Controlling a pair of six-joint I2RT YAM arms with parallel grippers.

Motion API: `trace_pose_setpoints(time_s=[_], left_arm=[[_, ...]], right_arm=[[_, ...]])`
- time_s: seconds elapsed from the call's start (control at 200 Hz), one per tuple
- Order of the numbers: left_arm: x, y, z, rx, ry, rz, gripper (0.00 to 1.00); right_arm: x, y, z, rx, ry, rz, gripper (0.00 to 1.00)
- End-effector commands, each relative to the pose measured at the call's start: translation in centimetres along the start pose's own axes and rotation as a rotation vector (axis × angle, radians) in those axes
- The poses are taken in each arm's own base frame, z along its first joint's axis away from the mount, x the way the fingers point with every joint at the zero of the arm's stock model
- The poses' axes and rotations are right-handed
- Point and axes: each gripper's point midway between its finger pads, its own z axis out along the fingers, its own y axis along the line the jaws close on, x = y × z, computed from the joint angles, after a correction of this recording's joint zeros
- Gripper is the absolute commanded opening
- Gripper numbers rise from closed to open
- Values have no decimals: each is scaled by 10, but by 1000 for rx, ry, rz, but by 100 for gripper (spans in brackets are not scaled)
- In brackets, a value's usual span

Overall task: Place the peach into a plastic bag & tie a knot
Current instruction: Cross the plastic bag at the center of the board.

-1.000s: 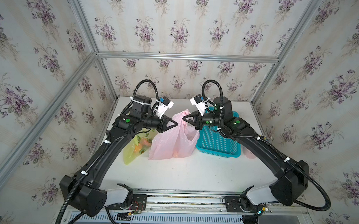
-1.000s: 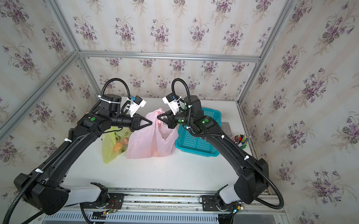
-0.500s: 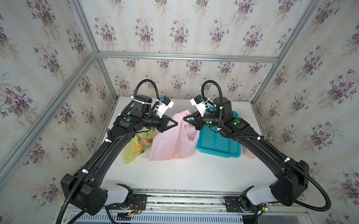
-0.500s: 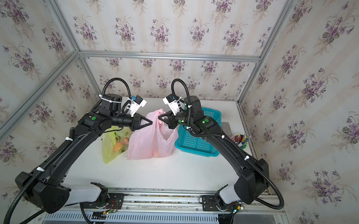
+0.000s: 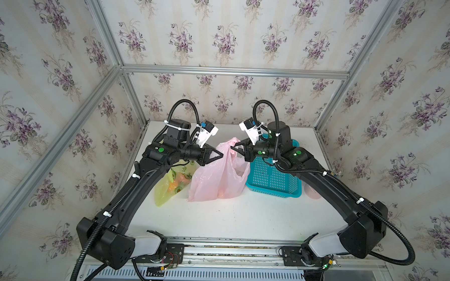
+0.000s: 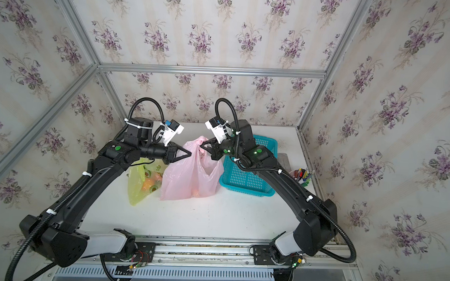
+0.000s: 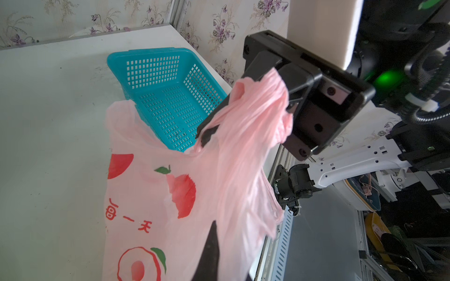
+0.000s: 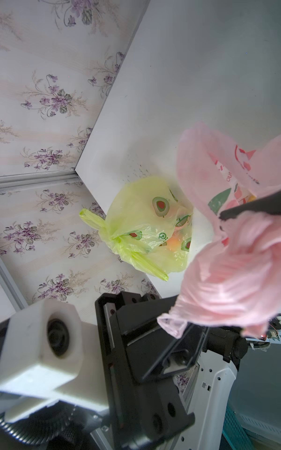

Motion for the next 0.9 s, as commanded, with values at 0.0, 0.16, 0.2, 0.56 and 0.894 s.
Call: trace_pose_setpoints(time_s=[0.0,0.16,0.2,0.56,0.894], left_arm=[[1,-7,1,44,8,-3,7],[3,-11,6,56,18,-4,9],[4,-12,8,59,25,-4,9],[0,-31,18,109,6,24,9],[-10,-28,18,52,-87,40,23]], right_arm=[[-12,1,-1,-1,-58,13,0],[-24,15,-2,-93,-145,59,0],[-27,17,-3,-105,-170,71,0],[-46,25,-15,-151,-338,130,0],[-48,65,-26,-485,-387,242,0]])
